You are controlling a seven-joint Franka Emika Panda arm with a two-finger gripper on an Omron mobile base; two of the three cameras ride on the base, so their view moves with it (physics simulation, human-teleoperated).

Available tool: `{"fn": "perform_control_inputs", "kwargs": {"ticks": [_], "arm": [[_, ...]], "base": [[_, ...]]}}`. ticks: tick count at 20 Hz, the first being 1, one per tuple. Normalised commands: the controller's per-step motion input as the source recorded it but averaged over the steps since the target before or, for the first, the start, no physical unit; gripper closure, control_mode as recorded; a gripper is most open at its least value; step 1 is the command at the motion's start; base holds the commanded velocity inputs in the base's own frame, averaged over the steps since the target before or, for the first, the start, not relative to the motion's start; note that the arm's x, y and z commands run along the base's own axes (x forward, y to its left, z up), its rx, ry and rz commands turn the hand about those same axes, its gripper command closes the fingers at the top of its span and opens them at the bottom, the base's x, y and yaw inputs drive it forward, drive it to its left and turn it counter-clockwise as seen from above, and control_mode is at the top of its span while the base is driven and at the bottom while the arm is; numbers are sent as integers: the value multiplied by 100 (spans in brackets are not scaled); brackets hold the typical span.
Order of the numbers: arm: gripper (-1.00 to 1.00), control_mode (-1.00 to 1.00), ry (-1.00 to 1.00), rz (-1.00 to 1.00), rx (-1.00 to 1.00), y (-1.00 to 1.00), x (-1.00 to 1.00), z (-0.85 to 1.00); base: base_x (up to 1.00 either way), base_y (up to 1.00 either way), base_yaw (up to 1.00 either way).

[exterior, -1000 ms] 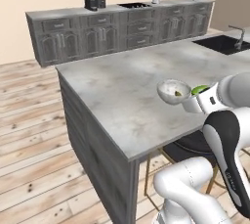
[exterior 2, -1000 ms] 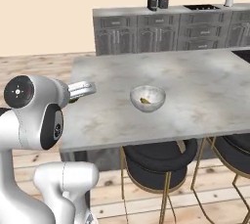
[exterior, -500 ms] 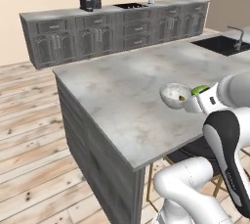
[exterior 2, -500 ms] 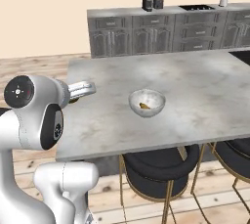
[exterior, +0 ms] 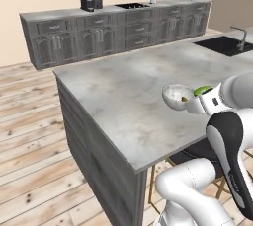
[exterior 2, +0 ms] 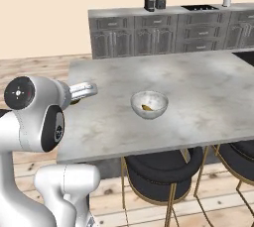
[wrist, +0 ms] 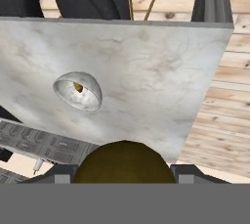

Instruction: Retrieve the kiwi and banana from the fridge and place them into the bowl on the dining table.

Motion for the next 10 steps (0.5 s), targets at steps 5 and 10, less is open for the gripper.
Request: {"fn": "perform_control_inputs", "kwargs": {"ticks": [5, 10], "arm": [[100, 100, 0, 0, 0, 0, 0, 0], [100, 100, 0, 0, 0, 0, 0, 0]], "base": [[21, 3, 0], [14, 0, 8]]}}
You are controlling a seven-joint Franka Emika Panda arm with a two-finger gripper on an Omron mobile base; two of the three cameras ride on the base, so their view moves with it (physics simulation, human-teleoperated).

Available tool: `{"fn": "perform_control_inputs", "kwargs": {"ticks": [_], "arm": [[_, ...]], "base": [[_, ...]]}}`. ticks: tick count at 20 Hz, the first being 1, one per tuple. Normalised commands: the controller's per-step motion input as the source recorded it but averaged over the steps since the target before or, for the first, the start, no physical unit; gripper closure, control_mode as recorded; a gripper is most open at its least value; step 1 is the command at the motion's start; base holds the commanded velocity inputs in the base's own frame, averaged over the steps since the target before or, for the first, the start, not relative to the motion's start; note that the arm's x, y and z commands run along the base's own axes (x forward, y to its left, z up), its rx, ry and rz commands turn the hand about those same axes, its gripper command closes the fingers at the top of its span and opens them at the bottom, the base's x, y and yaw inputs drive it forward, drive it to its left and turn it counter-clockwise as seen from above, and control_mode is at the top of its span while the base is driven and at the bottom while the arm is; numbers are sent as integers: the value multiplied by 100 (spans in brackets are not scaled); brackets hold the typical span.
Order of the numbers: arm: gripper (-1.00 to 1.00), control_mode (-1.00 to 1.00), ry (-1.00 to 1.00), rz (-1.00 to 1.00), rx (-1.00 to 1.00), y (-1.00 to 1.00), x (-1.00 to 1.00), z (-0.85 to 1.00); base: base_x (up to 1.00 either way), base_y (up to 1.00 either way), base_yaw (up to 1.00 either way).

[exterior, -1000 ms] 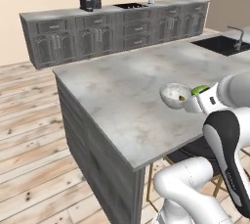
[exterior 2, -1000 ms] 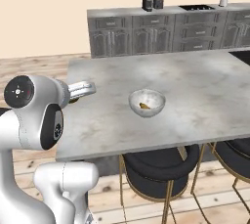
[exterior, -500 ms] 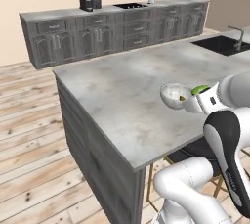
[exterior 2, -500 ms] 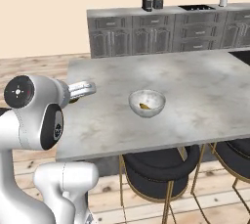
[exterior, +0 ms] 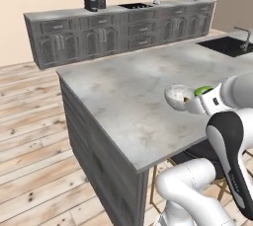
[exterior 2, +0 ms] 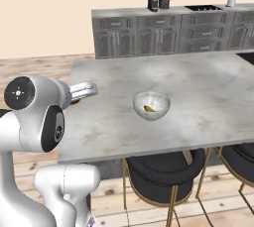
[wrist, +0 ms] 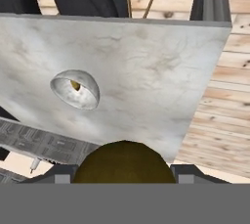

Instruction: Retrieve the kiwi and banana from the fridge and place them into the bowl on the dining table.

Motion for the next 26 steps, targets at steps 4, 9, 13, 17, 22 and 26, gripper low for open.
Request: {"fn": "perform_control_inputs", "kwargs": {"ticks": [4, 9, 13, 17, 22, 26], "arm": [[100, 100, 0, 0, 0, 0, 0, 0], [100, -100, 0, 6, 0, 0, 1, 0], [100, -100, 0, 14, 0, 0, 16, 0], [100, -100, 0, 10, 0, 0, 46, 0], [100, -100, 5, -4, -2, -16, 53, 0], [100, -100, 20, -16, -6, -40, 51, -2]], "base": [[6, 0, 18], [1, 0, 11], [0, 0, 0], [0, 0, 0], [0, 0, 0], [0, 0, 0]]}}
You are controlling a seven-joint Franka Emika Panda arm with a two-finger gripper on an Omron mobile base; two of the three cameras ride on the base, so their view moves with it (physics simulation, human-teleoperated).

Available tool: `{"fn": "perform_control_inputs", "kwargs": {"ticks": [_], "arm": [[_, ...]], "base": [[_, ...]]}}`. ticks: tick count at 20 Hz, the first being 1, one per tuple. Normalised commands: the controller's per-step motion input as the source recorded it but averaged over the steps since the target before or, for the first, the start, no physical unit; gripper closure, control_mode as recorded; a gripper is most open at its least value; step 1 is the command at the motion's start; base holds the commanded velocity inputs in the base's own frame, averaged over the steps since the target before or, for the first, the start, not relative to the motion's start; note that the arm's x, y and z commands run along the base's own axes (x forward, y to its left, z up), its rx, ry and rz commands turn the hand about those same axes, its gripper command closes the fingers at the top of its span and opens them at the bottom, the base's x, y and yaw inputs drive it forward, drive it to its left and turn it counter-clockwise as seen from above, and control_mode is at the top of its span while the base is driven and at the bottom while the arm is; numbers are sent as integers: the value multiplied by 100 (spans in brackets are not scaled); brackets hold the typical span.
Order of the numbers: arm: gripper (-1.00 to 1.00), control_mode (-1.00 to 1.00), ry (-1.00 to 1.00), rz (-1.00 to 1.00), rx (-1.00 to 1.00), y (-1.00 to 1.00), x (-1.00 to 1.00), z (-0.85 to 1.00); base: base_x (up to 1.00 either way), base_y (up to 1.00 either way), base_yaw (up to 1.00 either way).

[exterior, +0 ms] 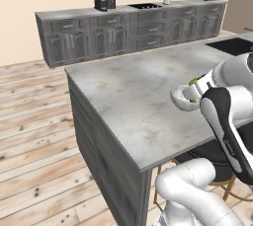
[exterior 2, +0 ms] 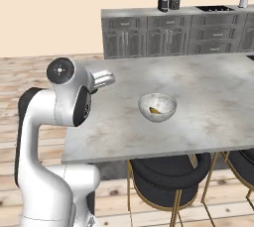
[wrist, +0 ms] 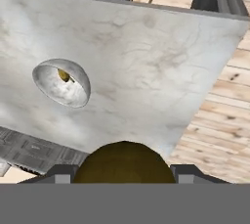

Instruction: Retrieve the kiwi and banana from the fridge and place them into the bowl on the dining table.

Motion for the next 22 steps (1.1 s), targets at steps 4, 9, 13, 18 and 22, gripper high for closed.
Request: {"fn": "perform_control_inputs", "kwargs": {"ticks": [4, 9, 13, 18, 22], "arm": [[100, -100, 20, -19, -4, -43, 59, -10], [100, -100, 12, -17, 0, -44, 56, -21], [100, -100, 4, -12, 0, -44, 57, -48], [100, -100, 0, -7, 0, -47, 58, -53], [100, -100, 0, -1, 2, -39, 55, -37]], "base": [[0, 0, 0], [0, 0, 0], [0, 0, 0], [0, 0, 0], [0, 0, 0]]}}
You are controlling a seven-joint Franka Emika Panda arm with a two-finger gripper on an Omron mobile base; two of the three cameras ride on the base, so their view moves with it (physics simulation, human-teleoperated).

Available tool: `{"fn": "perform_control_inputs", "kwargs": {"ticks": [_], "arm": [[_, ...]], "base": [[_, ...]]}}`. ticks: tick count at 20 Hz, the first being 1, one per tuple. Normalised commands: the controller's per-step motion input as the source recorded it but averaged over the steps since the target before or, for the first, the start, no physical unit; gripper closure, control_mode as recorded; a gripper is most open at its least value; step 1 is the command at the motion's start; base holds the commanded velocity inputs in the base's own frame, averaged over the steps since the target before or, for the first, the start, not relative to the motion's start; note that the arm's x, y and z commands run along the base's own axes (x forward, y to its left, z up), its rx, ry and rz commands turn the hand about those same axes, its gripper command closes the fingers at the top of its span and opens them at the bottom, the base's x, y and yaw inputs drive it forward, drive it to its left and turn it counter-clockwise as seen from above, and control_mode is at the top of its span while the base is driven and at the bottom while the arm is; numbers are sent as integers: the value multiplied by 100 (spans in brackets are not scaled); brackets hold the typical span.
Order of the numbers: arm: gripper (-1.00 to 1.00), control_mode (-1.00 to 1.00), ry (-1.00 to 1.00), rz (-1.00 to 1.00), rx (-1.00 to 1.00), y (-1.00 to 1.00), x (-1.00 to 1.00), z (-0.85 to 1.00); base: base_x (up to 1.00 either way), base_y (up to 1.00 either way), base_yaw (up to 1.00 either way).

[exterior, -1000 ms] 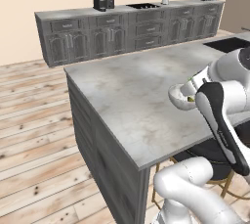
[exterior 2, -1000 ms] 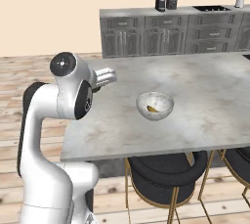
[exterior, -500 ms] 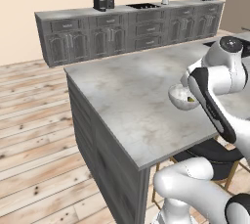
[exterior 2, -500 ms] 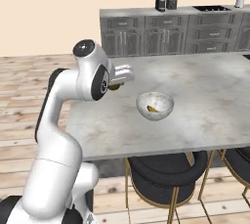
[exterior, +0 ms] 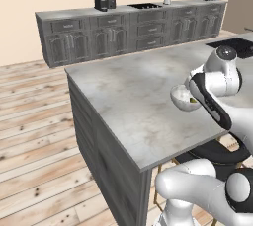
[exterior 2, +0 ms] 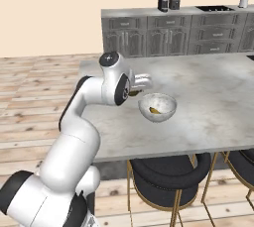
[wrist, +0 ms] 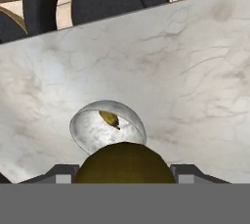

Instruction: Retrieve the kiwi and banana from the fridge and place them into the bowl on the dining table.

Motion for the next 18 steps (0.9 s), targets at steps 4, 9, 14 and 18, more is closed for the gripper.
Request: {"fn": "perform_control_inputs", "kwargs": {"ticks": [4, 9, 14, 18], "arm": [[100, -100, 0, 0, 3, -30, 51, -32], [100, -100, 4, 0, 1, -14, 33, -27], [100, -100, 9, 0, 0, -7, 21, -37], [100, -100, 7, 0, 0, -12, 22, -27]], "base": [[0, 0, 0], [0, 0, 0], [0, 0, 0], [0, 0, 0]]}}
